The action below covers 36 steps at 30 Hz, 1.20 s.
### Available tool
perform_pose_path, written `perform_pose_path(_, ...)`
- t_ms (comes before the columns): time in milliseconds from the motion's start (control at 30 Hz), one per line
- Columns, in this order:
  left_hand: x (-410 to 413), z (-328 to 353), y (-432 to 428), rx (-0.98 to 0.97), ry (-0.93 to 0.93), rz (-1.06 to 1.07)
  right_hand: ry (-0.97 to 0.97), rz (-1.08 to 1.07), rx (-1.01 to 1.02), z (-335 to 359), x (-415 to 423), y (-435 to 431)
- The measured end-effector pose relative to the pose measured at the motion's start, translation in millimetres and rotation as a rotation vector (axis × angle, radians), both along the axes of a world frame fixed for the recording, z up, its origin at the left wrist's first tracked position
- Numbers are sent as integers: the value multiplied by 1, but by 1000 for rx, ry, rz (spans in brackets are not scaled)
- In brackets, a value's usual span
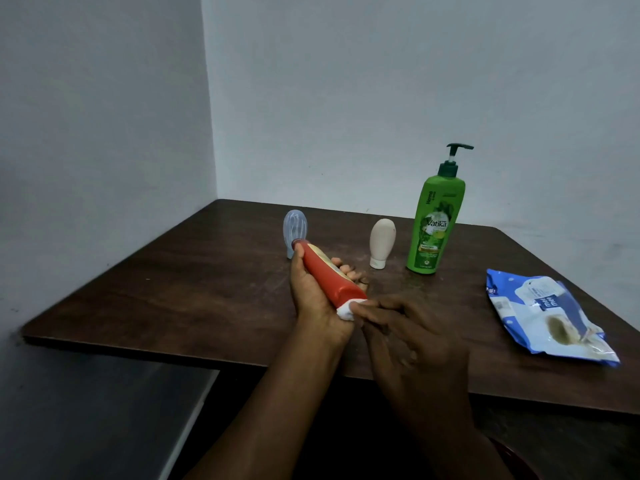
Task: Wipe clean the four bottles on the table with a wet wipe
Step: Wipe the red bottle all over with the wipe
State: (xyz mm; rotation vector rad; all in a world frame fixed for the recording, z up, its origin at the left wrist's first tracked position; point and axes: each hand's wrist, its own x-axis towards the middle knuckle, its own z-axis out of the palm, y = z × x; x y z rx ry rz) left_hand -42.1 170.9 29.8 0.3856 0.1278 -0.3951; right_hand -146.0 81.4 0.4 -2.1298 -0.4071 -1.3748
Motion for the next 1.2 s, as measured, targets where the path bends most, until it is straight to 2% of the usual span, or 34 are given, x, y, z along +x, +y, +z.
perform_pose_path(233,2,-1,-4,65,-11,0,-43,155,-42,11,1,10)
perform_pose_path(400,1,-8,0,-75,-100,-58,43,77,13,0,-5,-8)
perform_pose_path(500,2,-10,1,-85,-155,-53,134,66,209,3,-9,-15)
perform_pose_path(667,0,-9,2,-61,-192,-4,167,260,664,21,-11,-16)
perform_pose_path(733,-2,-8,3,-19,-202,11,231,263,597,20,-10,-18)
perform_pose_path(867,-4,-12,2,109,-186,18,281,142,175,12,-9,-14)
perform_pose_path(933,-5,-15,5,134,-186,4,269,116,49,12,-7,-12)
perform_pose_path(1033,-8,-15,7,150,-228,-58,308,135,-30,18,5,-14)
perform_pose_path(1133,-17,-16,4,131,-284,-125,246,104,-51,33,28,-18)
perform_pose_path(1200,-15,-22,3,188,-333,-101,208,90,-53,47,44,-21)
